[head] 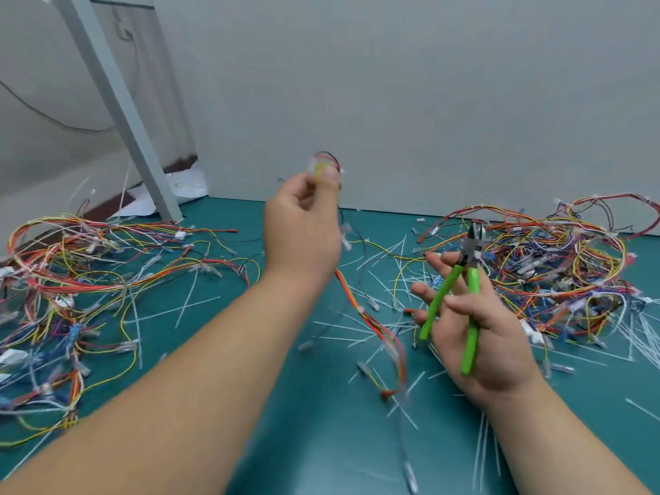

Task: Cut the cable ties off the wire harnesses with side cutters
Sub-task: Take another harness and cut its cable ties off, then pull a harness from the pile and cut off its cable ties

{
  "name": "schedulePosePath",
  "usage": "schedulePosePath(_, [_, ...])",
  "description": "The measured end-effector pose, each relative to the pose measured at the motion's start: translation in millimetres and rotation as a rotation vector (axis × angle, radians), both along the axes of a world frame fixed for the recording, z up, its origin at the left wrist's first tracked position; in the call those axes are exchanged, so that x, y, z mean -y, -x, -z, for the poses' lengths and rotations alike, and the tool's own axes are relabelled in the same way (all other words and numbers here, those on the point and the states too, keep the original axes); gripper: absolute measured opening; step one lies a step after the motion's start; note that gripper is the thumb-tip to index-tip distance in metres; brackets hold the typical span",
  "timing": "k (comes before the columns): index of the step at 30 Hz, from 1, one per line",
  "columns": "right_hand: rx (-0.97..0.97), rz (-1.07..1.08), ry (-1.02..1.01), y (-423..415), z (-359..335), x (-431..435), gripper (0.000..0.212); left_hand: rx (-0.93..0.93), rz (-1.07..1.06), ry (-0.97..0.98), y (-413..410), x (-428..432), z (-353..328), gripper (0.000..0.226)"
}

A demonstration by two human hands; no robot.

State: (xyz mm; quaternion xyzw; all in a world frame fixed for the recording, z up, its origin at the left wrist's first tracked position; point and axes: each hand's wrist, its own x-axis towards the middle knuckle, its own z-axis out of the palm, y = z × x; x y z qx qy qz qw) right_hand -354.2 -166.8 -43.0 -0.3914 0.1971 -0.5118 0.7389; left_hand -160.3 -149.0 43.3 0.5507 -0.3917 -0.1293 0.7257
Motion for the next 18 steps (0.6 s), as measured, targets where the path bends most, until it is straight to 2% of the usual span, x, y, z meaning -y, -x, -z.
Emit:
schedulePosePath(1, [0.001,-0.03,0.022,0.5,-0.8,-1.4,0.05,0.081,0.026,-0.025,6.6,-4.2,9.6,0.03])
schedulePosePath(3, [0.083,-0.22,0.011,3.3,-3.3,-4.6,0.057,0.247,0.107,-0.105,20.8,-16.6,31.2,0.026])
schedulePosePath(6, [0.164,-0.494,-0.02,9.4,-5.2,-7.3,0.082,0.503,0.192,-0.291,29.7,-35.2,63.8,0.026])
schedulePosePath(9, [0.058,-0.495,-0.039,7.4,-4.8,-10.0,0.096,0.665,0.17,-0.398,22.8,-54.9,84.1,0.023])
schedulePosePath(12, [-0.069,-0.459,-0.045,-3.3,-9.1,-19.8,0.093,0.839,0.092,-0.453,15.0,-72.9,91.8,0.023])
schedulePosePath(13, [-0.106,-0.433,-0.036,-7.8,-13.6,-24.0,0.085,0.826,0.104,-0.457,12.1,-77.6,93.7,0.03])
schedulePosePath(15, [-0.186,-0.38,0.017,-14.8,-29.6,-30.2,0.074,0.689,0.148,-0.427,4.0,-88.6,98.1,0.044])
schedulePosePath(18, [-0.266,-0.34,0.133,-15.1,-70.8,-25.2,0.071,0.487,0.143,-0.393,-11.1,-103.2,108.9,0.035])
